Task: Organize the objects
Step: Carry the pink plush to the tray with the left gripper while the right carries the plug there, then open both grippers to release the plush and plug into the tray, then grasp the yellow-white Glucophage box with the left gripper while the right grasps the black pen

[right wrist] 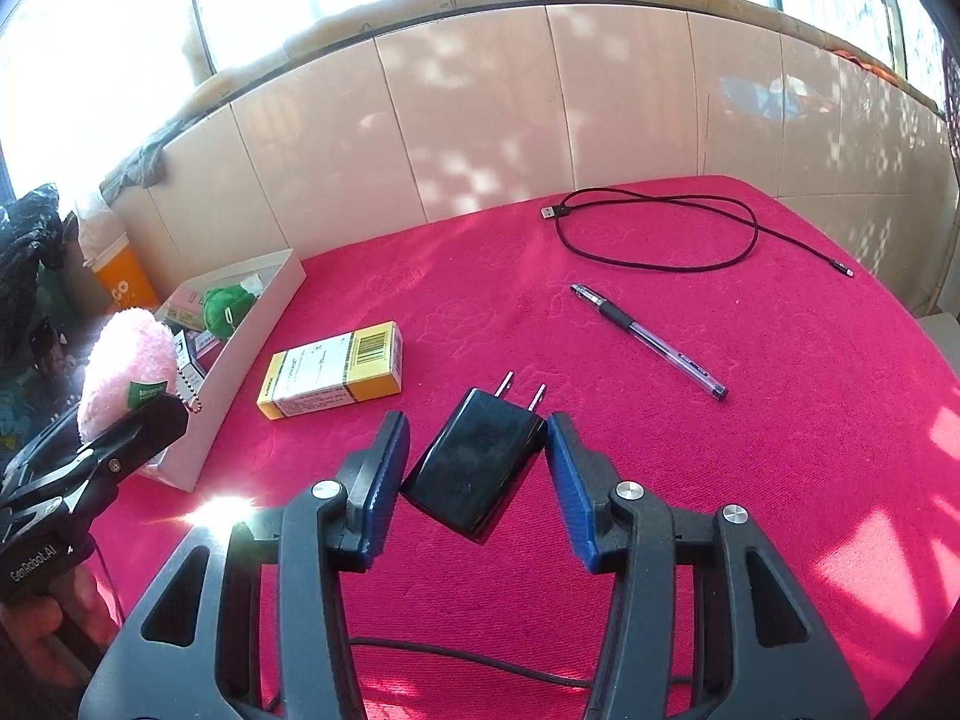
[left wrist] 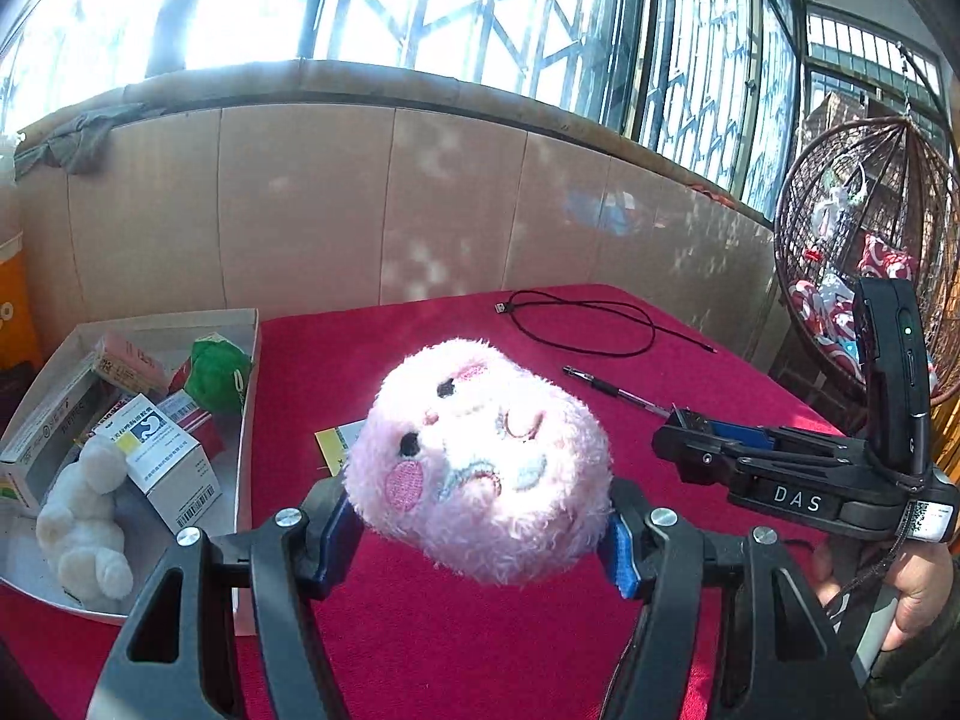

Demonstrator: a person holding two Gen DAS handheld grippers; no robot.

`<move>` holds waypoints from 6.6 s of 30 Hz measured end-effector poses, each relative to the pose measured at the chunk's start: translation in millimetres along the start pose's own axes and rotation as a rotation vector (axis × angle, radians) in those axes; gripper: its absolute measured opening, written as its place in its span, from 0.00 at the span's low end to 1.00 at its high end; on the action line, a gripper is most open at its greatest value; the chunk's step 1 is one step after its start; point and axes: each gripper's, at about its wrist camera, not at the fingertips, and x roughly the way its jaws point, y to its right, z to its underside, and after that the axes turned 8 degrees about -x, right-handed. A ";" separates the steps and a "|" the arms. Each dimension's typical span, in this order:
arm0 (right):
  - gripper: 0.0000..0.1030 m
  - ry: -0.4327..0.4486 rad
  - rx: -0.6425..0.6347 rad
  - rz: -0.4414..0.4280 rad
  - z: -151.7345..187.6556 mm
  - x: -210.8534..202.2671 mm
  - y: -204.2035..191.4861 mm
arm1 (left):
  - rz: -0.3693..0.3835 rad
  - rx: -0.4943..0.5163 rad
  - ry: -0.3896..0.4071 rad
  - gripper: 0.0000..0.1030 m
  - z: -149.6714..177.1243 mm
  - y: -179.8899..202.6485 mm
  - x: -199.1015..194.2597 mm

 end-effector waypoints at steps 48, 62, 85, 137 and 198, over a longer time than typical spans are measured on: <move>0.45 0.015 -0.195 -0.099 -43.1 3.0 -106.8 | -0.128 -0.244 0.206 0.64 -24.5 -115.6 -74.5; 0.45 0.029 -0.278 -0.163 -61.4 12.1 -154.3 | -0.239 -0.339 0.258 0.64 -21.4 -174.6 -105.6; 0.45 -0.180 -0.327 -0.348 -42.6 98.2 -249.4 | -0.487 -0.273 0.125 0.65 1.2 -227.2 -87.7; 0.87 0.088 0.001 -0.193 -47.6 15.0 -83.6 | -0.384 -0.142 0.220 1.00 -30.6 -150.3 -91.8; 0.08 -0.229 -0.261 -0.025 -21.3 97.5 79.8 | 0.064 0.290 -0.395 0.54 26.6 34.5 119.8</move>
